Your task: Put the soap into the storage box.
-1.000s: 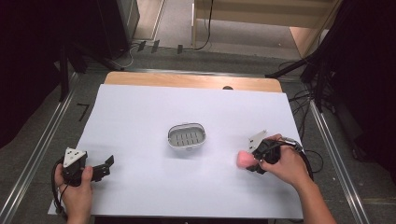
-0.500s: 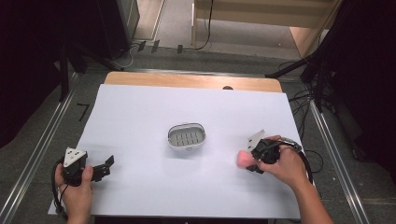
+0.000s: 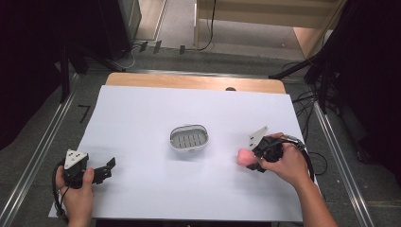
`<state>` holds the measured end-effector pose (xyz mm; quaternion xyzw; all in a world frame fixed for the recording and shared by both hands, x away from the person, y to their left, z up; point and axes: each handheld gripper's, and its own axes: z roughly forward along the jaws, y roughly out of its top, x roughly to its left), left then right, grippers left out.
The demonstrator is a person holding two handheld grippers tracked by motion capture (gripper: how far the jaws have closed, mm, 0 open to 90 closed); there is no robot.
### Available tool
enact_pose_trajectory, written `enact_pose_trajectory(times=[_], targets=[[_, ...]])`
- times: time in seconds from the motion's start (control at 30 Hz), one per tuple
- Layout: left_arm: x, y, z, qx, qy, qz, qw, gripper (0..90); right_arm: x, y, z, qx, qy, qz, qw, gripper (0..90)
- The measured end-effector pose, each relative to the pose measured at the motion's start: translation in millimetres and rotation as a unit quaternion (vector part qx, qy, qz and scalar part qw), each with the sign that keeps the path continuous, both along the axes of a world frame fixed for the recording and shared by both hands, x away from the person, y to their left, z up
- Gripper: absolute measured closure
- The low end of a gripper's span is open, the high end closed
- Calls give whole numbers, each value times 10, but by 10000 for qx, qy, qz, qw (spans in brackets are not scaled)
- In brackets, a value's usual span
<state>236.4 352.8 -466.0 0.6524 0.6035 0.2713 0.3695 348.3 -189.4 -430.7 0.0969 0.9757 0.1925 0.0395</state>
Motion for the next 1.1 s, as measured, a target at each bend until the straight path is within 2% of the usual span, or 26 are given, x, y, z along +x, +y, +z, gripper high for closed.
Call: enact_pose_trajectory(times=[0.27,0.3,0.63,0.87,1.1], targets=[[-1,4,3,-18,13,13,10000,5,26,133,95,22,-37,109,9999,390],[0,5,2,-24,15,7,10000,5,47,157,116,81,-79,189,9998,390],[4,5,2,-2,38,-3,10000,5,118,264,219,186,-131,296,9993,390],[1,0,0,9,-9,-16,10000,5,171,439,305,87,-142,505,9986,390],[-18,1,6,1,-84,-33,10000,5,238,612,359,184,-184,689,9973,390]])
